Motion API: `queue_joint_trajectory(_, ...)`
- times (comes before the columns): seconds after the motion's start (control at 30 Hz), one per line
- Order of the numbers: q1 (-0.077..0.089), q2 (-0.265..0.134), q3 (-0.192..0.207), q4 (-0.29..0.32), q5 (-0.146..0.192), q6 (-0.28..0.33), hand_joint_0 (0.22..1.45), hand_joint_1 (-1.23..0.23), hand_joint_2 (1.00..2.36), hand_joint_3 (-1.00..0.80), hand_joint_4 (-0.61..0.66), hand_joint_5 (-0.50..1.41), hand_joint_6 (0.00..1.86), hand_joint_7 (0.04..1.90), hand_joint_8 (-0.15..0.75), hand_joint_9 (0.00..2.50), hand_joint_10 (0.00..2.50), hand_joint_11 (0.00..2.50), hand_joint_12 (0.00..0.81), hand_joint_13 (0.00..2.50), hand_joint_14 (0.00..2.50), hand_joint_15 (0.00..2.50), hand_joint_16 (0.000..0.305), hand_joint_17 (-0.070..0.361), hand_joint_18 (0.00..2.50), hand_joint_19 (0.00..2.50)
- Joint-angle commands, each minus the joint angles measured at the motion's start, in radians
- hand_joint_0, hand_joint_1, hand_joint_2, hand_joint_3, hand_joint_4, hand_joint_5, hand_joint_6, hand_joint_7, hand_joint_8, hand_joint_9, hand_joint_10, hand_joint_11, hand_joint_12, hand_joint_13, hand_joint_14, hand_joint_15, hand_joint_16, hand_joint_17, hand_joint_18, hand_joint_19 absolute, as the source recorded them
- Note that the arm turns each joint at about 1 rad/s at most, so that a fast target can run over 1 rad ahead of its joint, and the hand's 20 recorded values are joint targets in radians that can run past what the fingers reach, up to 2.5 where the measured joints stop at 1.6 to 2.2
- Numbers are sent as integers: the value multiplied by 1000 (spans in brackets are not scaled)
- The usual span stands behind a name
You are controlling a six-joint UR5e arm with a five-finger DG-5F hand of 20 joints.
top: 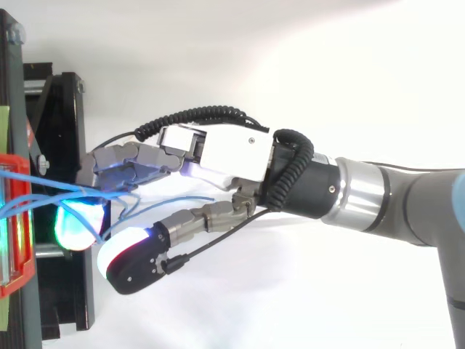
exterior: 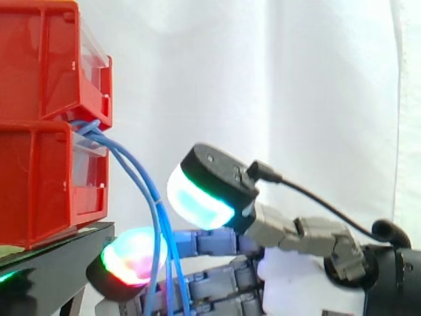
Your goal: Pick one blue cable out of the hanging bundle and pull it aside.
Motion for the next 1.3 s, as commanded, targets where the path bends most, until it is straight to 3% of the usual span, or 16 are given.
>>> queue_joint_trajectory(0.0, -4, 26, 0, -48, -21, 16, 534, -604, 1002, -472, 258, -87, 502, 1159, 271, 705, 7, 184, 319, 606, 10, 236, 40, 89, 426, 203)
queue_joint_trajectory(0.13, -12, 44, 0, -102, -25, 31, 535, -603, 1002, -476, 250, -86, 503, 1168, 271, 707, 7, 185, 319, 610, 10, 240, 40, 89, 428, 203)
queue_joint_trajectory(0.37, -24, 47, 0, -116, -26, 45, 535, -602, 1002, -473, 253, -85, 502, 1176, 272, 715, 7, 195, 320, 624, 10, 250, 40, 89, 433, 209)
queue_joint_trajectory(0.77, -38, 41, 5, -87, -38, -7, 536, -602, 1002, -478, 260, -95, 503, 1121, 271, 719, 7, 195, 322, 635, 13, 260, 40, 90, 437, 211)
queue_joint_trajectory(1.0, -42, 38, 7, -74, -40, 0, 535, -600, 1002, -475, 255, -97, 503, 1116, 272, 715, 7, 196, 323, 635, 11, 264, 40, 91, 436, 218)
queue_joint_trajectory(1.27, -64, 38, 13, -73, -75, 6, 529, -591, 1002, -476, 253, -100, 503, 1118, 270, 703, 7, 196, 327, 630, 11, 265, 41, 93, 437, 226)
